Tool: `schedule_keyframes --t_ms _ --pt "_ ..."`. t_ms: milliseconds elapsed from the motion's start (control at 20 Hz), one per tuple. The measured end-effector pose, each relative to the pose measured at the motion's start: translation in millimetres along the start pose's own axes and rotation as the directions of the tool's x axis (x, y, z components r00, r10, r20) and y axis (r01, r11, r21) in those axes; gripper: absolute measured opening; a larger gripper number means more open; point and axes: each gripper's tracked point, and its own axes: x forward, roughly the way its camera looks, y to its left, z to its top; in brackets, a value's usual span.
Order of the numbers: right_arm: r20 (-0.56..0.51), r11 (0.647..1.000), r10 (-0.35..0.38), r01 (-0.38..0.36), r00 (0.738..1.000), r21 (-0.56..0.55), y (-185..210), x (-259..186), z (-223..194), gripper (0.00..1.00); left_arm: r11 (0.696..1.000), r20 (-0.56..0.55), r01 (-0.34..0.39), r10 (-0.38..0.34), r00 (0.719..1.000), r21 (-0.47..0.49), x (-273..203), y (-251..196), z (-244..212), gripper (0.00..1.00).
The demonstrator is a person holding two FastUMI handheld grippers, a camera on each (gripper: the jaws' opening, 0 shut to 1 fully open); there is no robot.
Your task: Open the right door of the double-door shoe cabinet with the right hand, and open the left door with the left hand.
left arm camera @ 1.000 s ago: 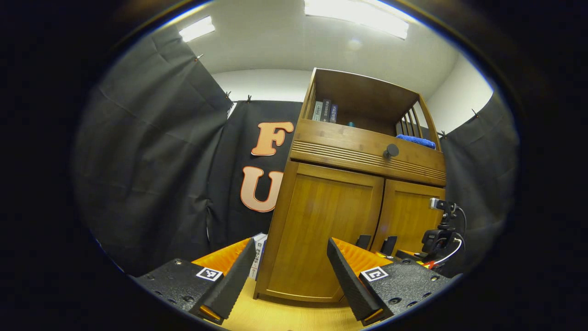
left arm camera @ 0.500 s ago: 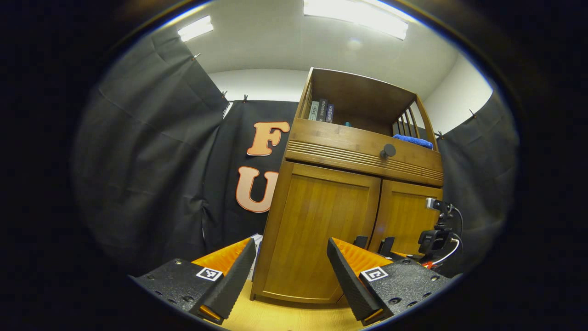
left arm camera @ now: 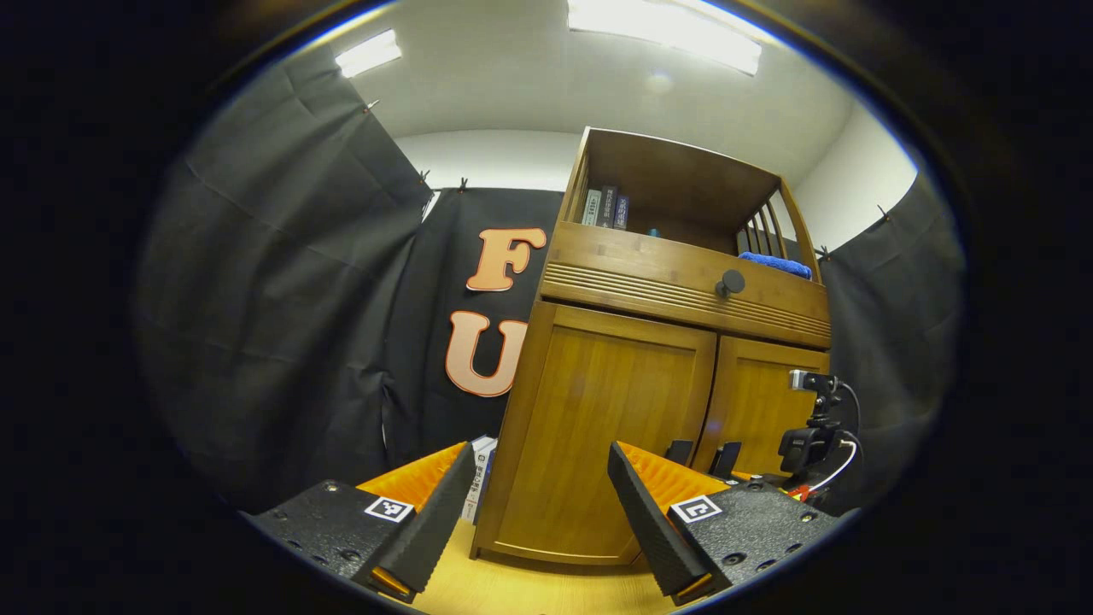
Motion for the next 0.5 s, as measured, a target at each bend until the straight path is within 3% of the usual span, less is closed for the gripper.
schedule_keyframes --t_ms 200,300,350,400,500 --pt "-0.015 1.0 -0.002 0.002 1.0 -0.02 -1.5 0.0 -1.4 0.4 1.0 0.015 0.007 -0.007 1.0 0.011 -2.7 -0.8 5.0 0.98" --pt "-0.023 1.0 -0.002 0.002 1.0 -0.031 -1.7 -2.6 -0.8 0.37 1.0 0.018 0.004 -0.004 1.0 0.021 -6.3 0.4 7.0 0.94" --pt "-0.023 1.0 0.002 -0.003 1.0 -0.019 -1.0 -3.5 0.8 0.41 1.0 0.02 -0.002 0.001 1.0 0.026 -8.8 1.5 8.3 0.94" --pt "-0.025 1.0 0.009 -0.009 1.0 -0.007 -0.4 -5.0 2.2 0.37 1.0 0.019 -0.005 0.004 1.0 0.028 -11.2 1.3 9.4 0.98" --pt "-0.029 1.0 0.023 -0.023 0.999 0.006 0.4 -8.6 7.1 0.37 1.0 0.016 -0.009 0.008 1.0 0.03 -13.2 2.6 10.7 0.94"
